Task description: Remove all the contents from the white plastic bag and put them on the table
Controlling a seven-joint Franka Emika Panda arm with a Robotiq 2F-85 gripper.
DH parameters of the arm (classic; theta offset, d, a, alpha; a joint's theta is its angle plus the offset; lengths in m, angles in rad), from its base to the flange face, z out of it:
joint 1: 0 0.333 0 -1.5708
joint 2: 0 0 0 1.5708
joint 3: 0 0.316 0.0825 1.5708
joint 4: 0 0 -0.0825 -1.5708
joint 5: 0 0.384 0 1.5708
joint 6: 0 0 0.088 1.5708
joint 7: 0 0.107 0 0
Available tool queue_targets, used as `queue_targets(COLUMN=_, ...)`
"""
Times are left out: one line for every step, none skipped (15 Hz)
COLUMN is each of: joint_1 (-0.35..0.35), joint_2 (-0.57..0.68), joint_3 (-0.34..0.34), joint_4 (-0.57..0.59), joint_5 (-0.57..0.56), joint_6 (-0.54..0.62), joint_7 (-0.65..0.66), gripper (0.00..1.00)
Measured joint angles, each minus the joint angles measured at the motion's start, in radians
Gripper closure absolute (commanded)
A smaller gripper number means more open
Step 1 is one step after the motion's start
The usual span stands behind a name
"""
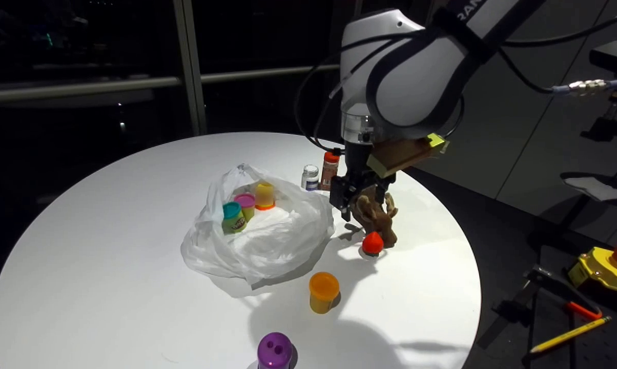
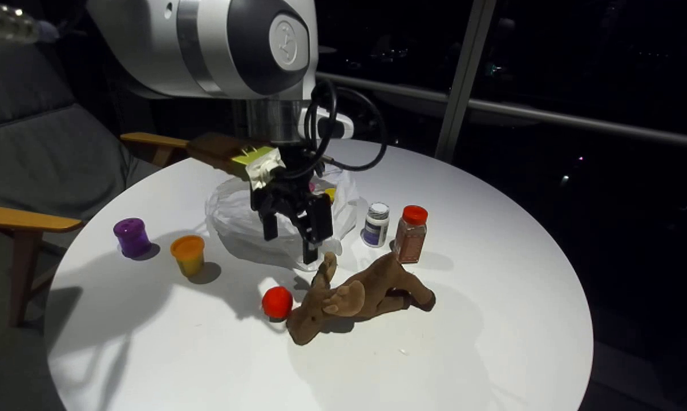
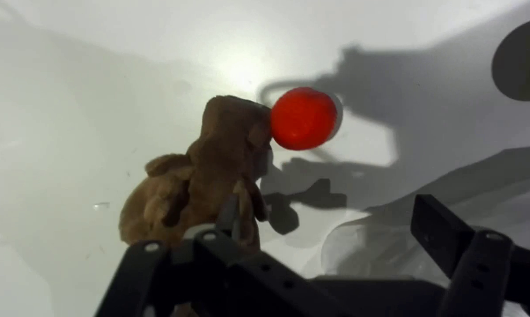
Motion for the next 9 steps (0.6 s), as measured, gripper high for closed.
queue_targets(joint_1=-0.002, joint_2=-0.012, joint_3=0.015, joint_4=0.023, joint_5=0.021, joint_6=-0.021, joint_7=-0.004, gripper=0.00)
queue_targets(joint_1=-0.003, joint_2=-0.023, joint_3=0.030, joint_4=0.047, joint_5=0.044, joint_6=-0.039, joint_7=-0.013, gripper=0.00)
queue_targets(joint_1=-0.006, joint_2=-0.031, joint_3=0.049, joint_4=0.077, joint_5=0.070, joint_6=-0.052, joint_7=-0.028, gripper=0.00)
queue_targets(joint_1=-0.011, joint_2=-0.032, joint_3=0.069, joint_4=0.109, joint_5=0.100, joint_6=-0.062, joint_7=-0.051, gripper=0.00)
queue_targets(joint_1=-0.019, joint_2=-0.028, joint_3=0.091, joint_4=0.143, joint_5=0.136, joint_6=-0.071, joint_7=-0.077, gripper=0.00)
queue_targets(joint_1=-0.025, joint_2=-0.021, joint_3=0.111, joint_4=0.175, joint_5=0.168, joint_6=-0.082, joint_7=-0.103, gripper=0.00)
queue_targets(joint_1=-0.032, joint_2=-0.007, joint_3=0.131, joint_4=0.210, joint_5=0.201, joint_6=-0.091, joint_7=-0.129, gripper=0.00)
queue_targets(joint_1=-0.037, joint_2=0.009, joint_3=0.146, joint_4=0.241, joint_5=0.224, joint_6=-0.101, joint_7=-0.148, gripper=0.00)
queue_targets(joint_1=-0.039, joint_2=0.031, joint_3=0.157, joint_4=0.273, joint_5=0.240, joint_6=-0.110, joint_7=-0.163, gripper=0.00)
